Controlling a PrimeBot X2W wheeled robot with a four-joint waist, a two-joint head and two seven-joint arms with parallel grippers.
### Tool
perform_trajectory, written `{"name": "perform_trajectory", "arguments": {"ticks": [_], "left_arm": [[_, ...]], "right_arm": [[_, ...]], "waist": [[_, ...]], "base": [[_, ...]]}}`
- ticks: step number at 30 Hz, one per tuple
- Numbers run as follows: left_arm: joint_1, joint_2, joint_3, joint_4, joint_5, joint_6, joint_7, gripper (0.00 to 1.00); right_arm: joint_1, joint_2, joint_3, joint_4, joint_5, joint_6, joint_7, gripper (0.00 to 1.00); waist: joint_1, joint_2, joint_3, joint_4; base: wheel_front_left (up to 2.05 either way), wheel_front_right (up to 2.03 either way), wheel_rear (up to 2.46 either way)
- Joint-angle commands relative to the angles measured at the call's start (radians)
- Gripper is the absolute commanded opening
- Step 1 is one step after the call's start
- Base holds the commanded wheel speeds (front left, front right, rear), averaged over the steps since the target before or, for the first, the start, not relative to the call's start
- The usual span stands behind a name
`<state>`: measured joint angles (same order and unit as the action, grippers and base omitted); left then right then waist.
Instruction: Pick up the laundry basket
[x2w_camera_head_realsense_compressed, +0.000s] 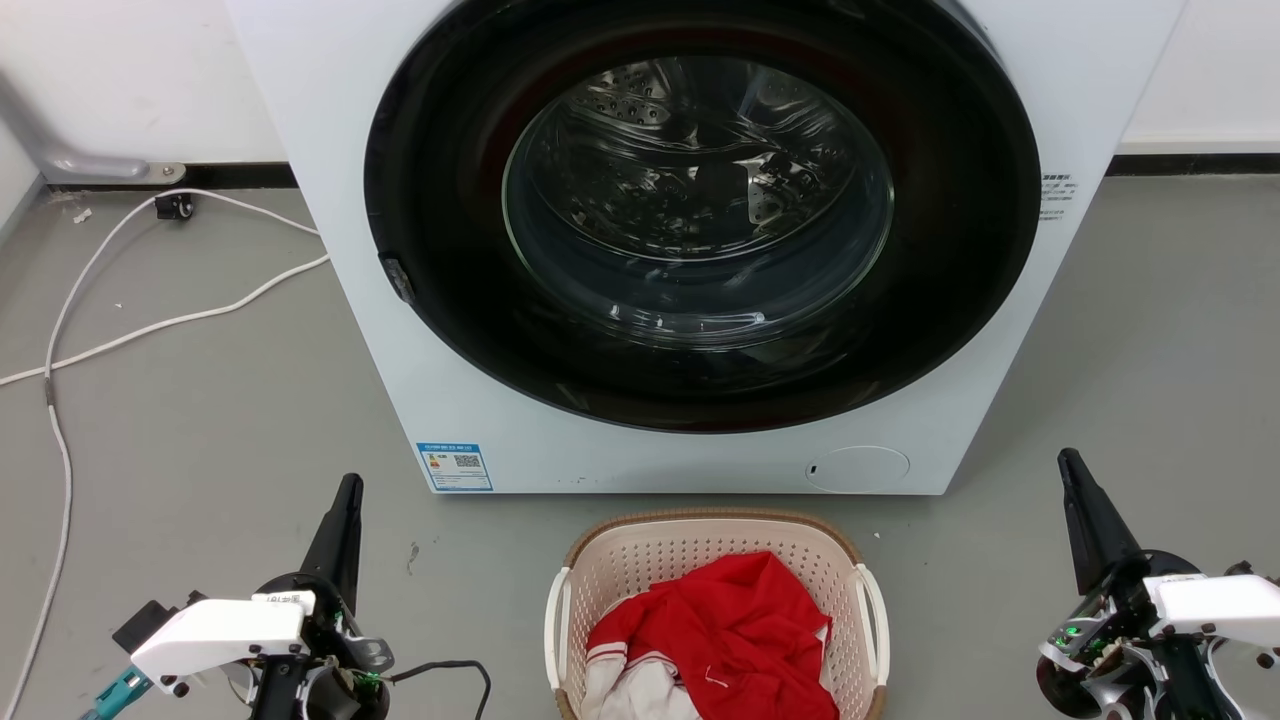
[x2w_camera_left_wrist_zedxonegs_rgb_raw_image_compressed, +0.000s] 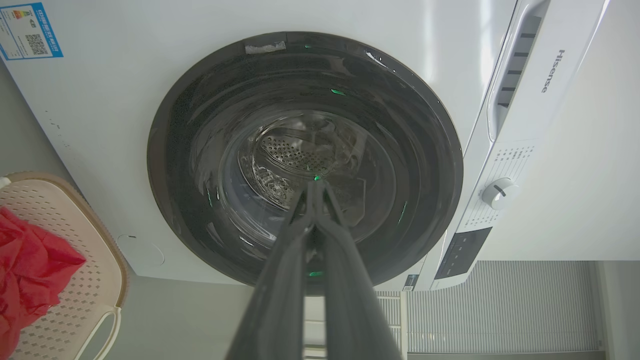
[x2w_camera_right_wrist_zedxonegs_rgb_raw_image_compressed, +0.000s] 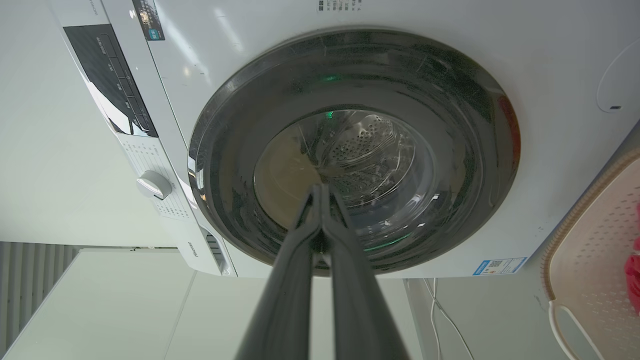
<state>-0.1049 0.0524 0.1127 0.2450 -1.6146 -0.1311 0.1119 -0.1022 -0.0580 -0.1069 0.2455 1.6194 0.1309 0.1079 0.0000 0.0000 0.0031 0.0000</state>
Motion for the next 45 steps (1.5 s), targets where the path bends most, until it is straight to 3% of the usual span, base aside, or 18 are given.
{"name": "perform_trajectory", "arguments": {"ticks": [1, 12, 13, 28, 45], "left_arm": [[-0.007, -0.002, 0.004, 0.0, 0.0, -0.004, 0.004, 0.0], [-0.007, -0.003, 0.005, 0.0, 0.001, -0.004, 0.005, 0.0], [0.0, 0.0, 0.0, 0.0, 0.0, 0.0, 0.0, 1.0], [-0.021, -0.001, -0.057, -0.028, 0.071, 0.0, -0.071, 1.0], [-0.025, -0.001, -0.11, -0.095, 0.443, 0.0, -0.142, 1.0]], "right_arm": [[-0.013, 0.004, -0.001, 0.001, -0.003, 0.0, 0.004, 0.0], [-0.013, 0.005, -0.002, 0.001, -0.004, 0.0, 0.004, 0.0], [0.0, 0.001, -0.001, 0.0, -0.001, 0.0, 0.002, 1.0], [0.003, -0.008, 0.039, -0.022, -0.092, 0.0, -0.068, 1.0], [0.011, -0.009, 0.052, -0.086, -0.477, 0.0, -0.139, 1.0]], "waist": [[0.0, 0.0, 0.0, 0.0], [0.0, 0.0, 0.0, 0.0], [0.0, 0.0, 0.0, 0.0], [0.0, 0.0, 0.003, 0.0], [0.0, 0.0, 0.003, 0.0]], "base": [[0.0, 0.0, 0.0], [0.0, 0.0, 0.0], [0.0, 0.0, 0.0], [0.0, 0.0, 0.0], [0.0, 0.0, 0.0]]}}
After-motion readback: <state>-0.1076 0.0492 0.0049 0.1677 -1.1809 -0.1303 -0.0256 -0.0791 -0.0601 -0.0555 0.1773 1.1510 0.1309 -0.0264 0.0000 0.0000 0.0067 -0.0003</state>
